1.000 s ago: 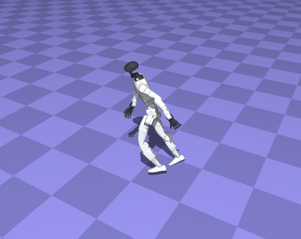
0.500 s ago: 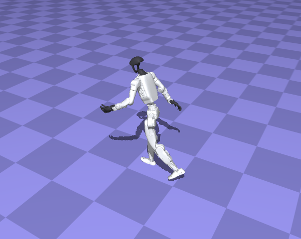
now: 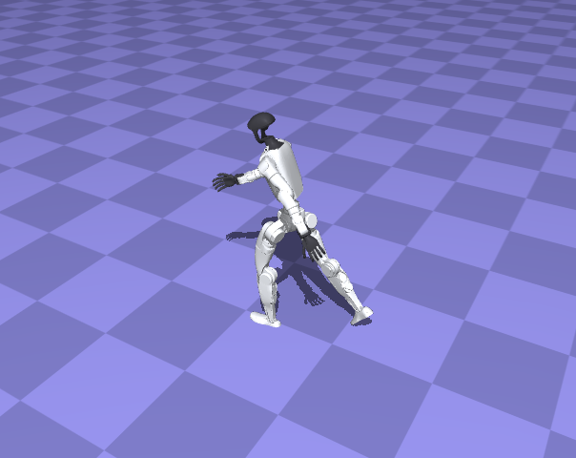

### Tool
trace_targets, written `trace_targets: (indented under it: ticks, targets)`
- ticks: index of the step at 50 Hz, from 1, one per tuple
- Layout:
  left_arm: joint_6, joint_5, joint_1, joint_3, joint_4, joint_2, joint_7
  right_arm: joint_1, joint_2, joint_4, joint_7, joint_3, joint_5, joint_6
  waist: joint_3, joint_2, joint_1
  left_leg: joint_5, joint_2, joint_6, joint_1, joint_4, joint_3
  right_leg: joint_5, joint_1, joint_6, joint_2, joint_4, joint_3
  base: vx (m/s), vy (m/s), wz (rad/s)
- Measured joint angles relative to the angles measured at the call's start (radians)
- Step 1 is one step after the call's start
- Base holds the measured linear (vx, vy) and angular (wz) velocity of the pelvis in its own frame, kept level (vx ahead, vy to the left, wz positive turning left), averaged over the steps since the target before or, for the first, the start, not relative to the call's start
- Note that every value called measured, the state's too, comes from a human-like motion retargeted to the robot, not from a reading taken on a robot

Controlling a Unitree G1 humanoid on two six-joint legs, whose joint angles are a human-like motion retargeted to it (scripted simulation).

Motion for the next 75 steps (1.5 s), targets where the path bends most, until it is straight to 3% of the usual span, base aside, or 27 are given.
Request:
trace_targets:
  ticks: [2, 4, 6, 8, 11, 15, 19, 22, 25, 27, 30, 33, 35, 37, 40, 42, 44, 47, 50, 53, 56, 60, 64, 68, 70, 71, 75]
  targets:
    - [0.003, 0.053, -0.087, -0.04, 0.0, 0.032, 0.124, 0.048, 0.018, -0.003, -0.033, -0.097, 0.178, -0.029, 0.067, 0.01, -0.019, -0.152, -0.023, 0.048, 0.018, 0.208, -0.057, -0.046, -0.045, 0.028, -0.009, 0.299, -0.042, 1.05, 0.44, 1.39]
    - [0.017, 0.115, -0.224, -0.099, 0.006, 0.051, 0.32, 0.124, 0.045, 0.035, -0.091, -0.148, 0.258, -0.03, 0.09, -0.028, -0.041, -0.232, -0.069, 0.087, 0.013, 0.309, -0.088, -0.191, -0.22, 0.007, -0.021, 0.641, -0.015, 1.0, 0.32, 1.18]
    - [0.037, 0.149, -0.357, -0.152, -0.023, 0.057, 0.43, 0.226, 0.063, 0.121, -0.133, -0.142, 0.206, 0.021, 0.056, -0.068, -0.083, -0.25, -0.109, 0.105, 0.016, 0.302, -0.11, -0.359, -0.424, -0.057, -0.025, 0.857, 0.002, 0.98, 0.23, 1.1]
    - [0.03, 0.154, -0.463, -0.185, -0.121, 0.056, 0.401, 0.356, 0.073, 0.222, -0.124, -0.121, 0.079, 0.115, -0.003, -0.066, -0.155, -0.228, -0.114, 0.089, 0.055, 0.227, -0.149, -0.496, -0.576, -0.128, -0.013, 0.904, -0.048, 1.0, 0.18, 1.4]
    - [-0.068, 0.071, -0.537, -0.227, -0.393, 0.04, 0.282, 0.595, 0.056, 0.303, -0.042, -0.095, -0.089, 0.198, -0.095, 0.002, -0.332, -0.143, -0.074, 0.026, 0.112, 0.143, -0.244, -0.575, -0.687, -0.161, 0.033, 0.698, -0.194, 1.07, 0.08, 1.94]
    - [-0.296, -0.094, -0.646, -0.359, -0.676, 0.058, 0.362, 0.819, -0.046, 0.309, 0.005, -0.019, -0.138, 0.165, -0.144, 0.057, -0.607, 0.027, -0.082, 0.004, 0.224, 0.001, -0.386, -0.432, -0.699, -0.051, 0.072, 0.074, -0.273, 1.1, -0.15, 1.93]
    - [-0.281, -0.116, -0.684, -0.458, -0.642, 0.081, 0.268, 0.914, -0.135, 0.338, 0.214, -0.055, -0.121, 0.246, -0.171, 0.056, -0.746, 0.14, -0.124, 0.041, 0.374, -0.008, -0.396, -0.274, -0.714, 0.057, 0.025, -0.159, -0.316, 1.18, -0.28, 0.47]
    - [-0.216, -0.141, -0.605, -0.449, -0.57, 0.068, 0.151, 0.842, -0.174, 0.38, 0.32, -0.084, -0.138, 0.296, -0.138, 0.081, -0.724, 0.183, -0.121, 0.108, 0.378, 0.24, -0.27, -0.317, -0.703, -0.005, 0.042, -0.039, -0.28, 1.09, -0.23, -1.69]
    - [-0.185, -0.197, -0.465, -0.446, -0.472, -0.005, 0.286, 0.666, -0.172, 0.39, 0.098, -0.049, -0.087, 0.256, -0.079, 0.149, -0.68, 0.245, -0.059, 0.128, 0.236, 0.641, -0.159, -0.491, -0.721, -0.104, 0.112, 0.165, -0.153, 1.02, -0.09, -2.2]
    - [-0.128, -0.138, -0.363, -0.45, -0.387, -0.06, 0.336, 0.54, -0.124, 0.394, -0.057, -0.063, -0.074, 0.211, -0.077, 0.176, -0.651, 0.2, -0.045, 0.121, 0.097, 0.838, -0.148, -0.546, -0.729, -0.117, 0.14, 0.236, -0.1, 1.01, 0.01, -1.67]
    - [-0.02, 0.159, -0.203, -0.463, -0.286, -0.086, 0.214, 0.433, -0.009, 0.37, -0.106, -0.149, -0.076, 0.185, -0.133, 0.155, -0.57, 0.058, -0.04, 0.143, -0.086, 0.947, -0.11, -0.578, -0.683, -0.092, 0.128, 0.225, -0.049, 1.04, 0.05, -1.08]
    - [-0.021, 0.497, -0.077, -0.474, -0.232, -0.039, 0.016, 0.411, 0.073, 0.269, 0.044, -0.135, -0.065, 0.188, -0.202, 0.076, -0.423, -0.06, -0.024, 0.188, -0.193, 0.805, -0.006, -0.497, -0.607, -0.043, 0.077, 0.136, -0.012, 1.04, 0.1, -0.87]
    - [-0.039, 0.59, -0.015, -0.445, -0.199, -0.011, -0.074, 0.403, 0.079, 0.163, 0.177, -0.059, -0.094, 0.181, -0.228, 0.024, -0.318, -0.081, -0.037, 0.172, -0.21, 0.571, 0.052, -0.398, -0.546, -0.01, 0.048, 0.066, 0.014, 1.05, 0.19, -0.9]
    - [-0.077, 0.548, 0.012, -0.366, -0.14, 0.001, -0.114, 0.375, 0.065, 0.068, 0.308, -0.005, -0.136, 0.147, -0.221, -0.006, -0.224, -0.048, -0.053, 0.111, -0.152, 0.235, 0.104, -0.286, -0.46, 0.014, 0.044, 0.002, 0.035, 1.08, 0.28, -0.83]
    - [-0.013, 0.323, 0.008, -0.197, -0.032, -0.013, -0.17, 0.363, 0.047, -0.011, 0.433, -0.003, -0.01, 0.17, -0.185, 0.038, -0.134, -0.017, -0.038, -0.011, -0.026, -0.164, 0.147, -0.161, -0.291, -0.01, 0.091, -0.038, 0.055, 1.11, 0.34, -0.22]
    - [0.038, 0.196, -0.034, -0.127, 0.032, -0.004, -0.194, 0.368, 0.043, 0.008, 0.516, -0.037, 0.187, 0.222, -0.15, 0.086, -0.121, 0.003, -0.014, -0.054, 0.035, -0.205, 0.096, -0.121, -0.2, -0.042, 0.135, 0.042, 0.054, 1.11, 0.31, 0.7]
    - [0.064, 0.143, -0.108, -0.118, 0.06, 0.021, -0.142, 0.385, 0.035, 0.037, 0.523, -0.083, 0.348, 0.236, -0.11, 0.107, -0.117, 0.021, 0.0, -0.029, 0.08, -0.133, 0.019, -0.1, -0.185, -0.028, 0.164, 0.246, 0.023, 1.06, 0.25, 1.18]
    - [0.067, 0.163, -0.322, -0.2, 0.079, 0.057, 0.123, 0.434, 0.012, 0.069, 0.312, -0.125, 0.452, 0.122, -0.037, 0.048, -0.109, -0.138, -0.05, 0.097, 0.062, 0.121, -0.077, -0.173, -0.312, 0.01, 0.099, 0.69, -0.063, 0.97, 0.16, 1.44]
    - [0.071, 0.176, -0.594, -0.299, 0.061, 0.059, 0.424, 0.504, -0.001, 0.153, -0.079, -0.08, 0.268, 0.017, 0.009, -0.03, -0.128, -0.272, -0.111, 0.136, 0.022, 0.303, -0.138, -0.389, -0.504, -0.068, -0.016, 1.012, -0.143, 0.93, 0.07, 1.55]
    - [0.033, 0.162, -0.752, -0.366, -0.097, 0.032, 0.39, 0.601, 0.015, 0.275, -0.207, -0.011, -0.001, 0.162, -0.044, -0.061, -0.241, -0.269, -0.137, 0.097, 0.068, 0.236, -0.214, -0.524, -0.671, -0.133, -0.059, 1.025, -0.211, 0.97, 0.0, 1.62]
    - [-0.075, 0.112, -0.743, -0.428, -0.4, 0.042, 0.315, 0.732, 0.036, 0.318, -0.122, 0.013, -0.08, 0.229, -0.151, -0.037, -0.441, -0.166, -0.105, 0.056, 0.167, 0.063, -0.274, -0.536, -0.763, -0.118, 0.024, 0.735, -0.222, 1.05, -0.14, 1.48]
    - [-0.267, 0.061, -0.71, -0.493, -0.746, 0.086, 0.422, 0.872, 0.007, 0.294, 0.016, 0.048, 0.009, 0.196, -0.299, -0.017, -0.69, 0.056, -0.111, 0.044, 0.28, -0.118, -0.299, -0.34, -0.738, -0.032, 0.073, 0.02, -0.209, 1.17, -0.3, 0.84]
    - [-0.284, -0.163, -0.69, -0.467, -0.838, 0.062, 0.224, 0.934, -0.081, 0.217, 0.354, -0.005, -0.174, 0.253, -0.293, -0.027, -0.756, 0.212, -0.138, 0.065, 0.488, -0.176, -0.241, -0.31, -0.656, 0.065, 0.064, -0.163, -0.276, 1.19, -0.33, -0.36]
    - [-0.196, -0.368, -0.559, -0.402, -0.77, 0.022, -0.023, 0.808, -0.132, 0.252, 0.713, 0.023, -0.345, 0.333, -0.226, -0.023, -0.644, 0.25, -0.119, 0.14, 0.456, 0.264, -0.032, -0.463, -0.586, -0.054, 0.083, 0.0, -0.155, 1.09, -0.2, -2.24]
    - [-0.178, -0.367, -0.468, -0.384, -0.669, -0.008, 0.054, 0.655, -0.112, 0.345, 0.673, 0.106, -0.356, 0.366, -0.209, 0.02, -0.587, 0.204, -0.057, 0.156, 0.308, 0.601, 0.019, -0.578, -0.618, -0.121, 0.128, 0.132, -0.053, 0.99, -0.03, -2.39]
    - [-0.16, -0.34, -0.424, -0.383, -0.593, -0.029, 0.144, 0.578, -0.082, 0.39, 0.536, 0.14, -0.355, 0.375, -0.215, 0.041, -0.566, 0.149, -0.043, 0.167, 0.209, 0.731, 0.003, -0.613, -0.64, -0.13, 0.145, 0.18, -0.02, 0.98, 0.06, -2.01]
    - [-0.042, -0.133, -0.249, -0.369, -0.24, -0.085, 0.387, 0.397, 0.076, 0.443, -0.288, 0.121, -0.347, 0.255, -0.281, 0.047, -0.474, -0.032, -0.011, 0.223, -0.131, 0.971, -0.029, -0.657, -0.636, -0.113, 0.144, 0.189, 0.063, 1.04, 0.12, -1.26]
